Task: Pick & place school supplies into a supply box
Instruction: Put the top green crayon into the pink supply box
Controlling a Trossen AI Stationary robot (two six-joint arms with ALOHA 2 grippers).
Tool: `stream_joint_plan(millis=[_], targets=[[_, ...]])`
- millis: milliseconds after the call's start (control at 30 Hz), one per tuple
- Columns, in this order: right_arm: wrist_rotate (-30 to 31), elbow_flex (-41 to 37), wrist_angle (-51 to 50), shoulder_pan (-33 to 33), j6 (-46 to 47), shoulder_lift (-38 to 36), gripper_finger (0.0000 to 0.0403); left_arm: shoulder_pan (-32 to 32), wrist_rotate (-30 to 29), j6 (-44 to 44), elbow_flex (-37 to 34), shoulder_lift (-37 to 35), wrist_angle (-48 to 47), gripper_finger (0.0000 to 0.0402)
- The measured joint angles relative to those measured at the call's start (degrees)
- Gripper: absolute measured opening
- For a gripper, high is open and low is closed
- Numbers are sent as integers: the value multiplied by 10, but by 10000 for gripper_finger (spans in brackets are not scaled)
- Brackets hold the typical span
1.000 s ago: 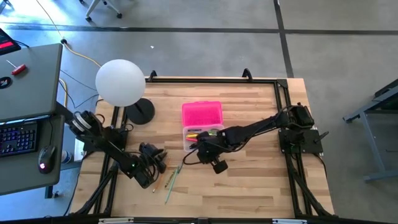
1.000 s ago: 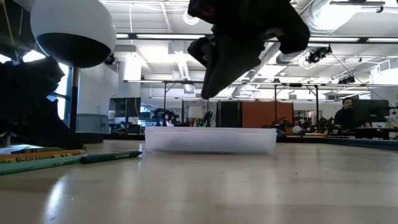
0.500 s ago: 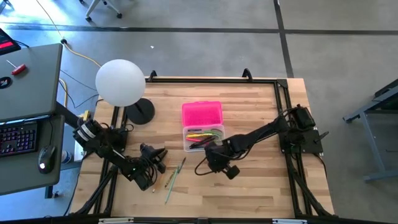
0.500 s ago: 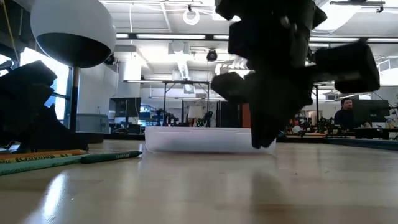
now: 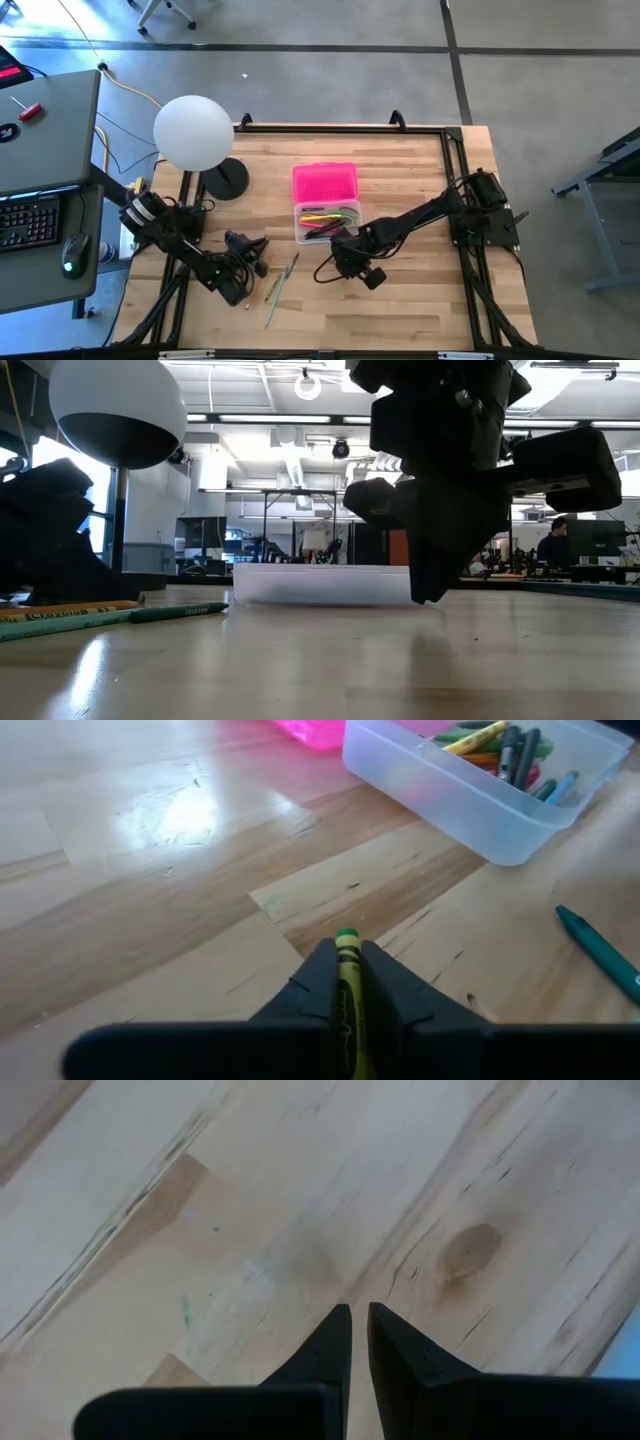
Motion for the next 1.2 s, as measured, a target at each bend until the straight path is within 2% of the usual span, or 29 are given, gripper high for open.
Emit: stream_joint_plan(millis=[133, 300, 667, 900, 1200], targets=[[1, 0, 1, 0, 0, 0, 16, 8, 6, -4, 10, 0, -9, 112], [2, 0, 1, 0, 0, 0, 16, 16, 13, 22, 11, 0, -21, 120], [2, 0, 1, 0, 0, 0, 16, 17, 26, 43, 11, 0, -39, 94], [2, 0, -3, 0, 0, 0, 16, 17, 21, 44, 12, 3, -36, 40], [-4, 0, -25, 1, 25, -16, 16, 36, -6, 43, 59, -4, -72, 37]])
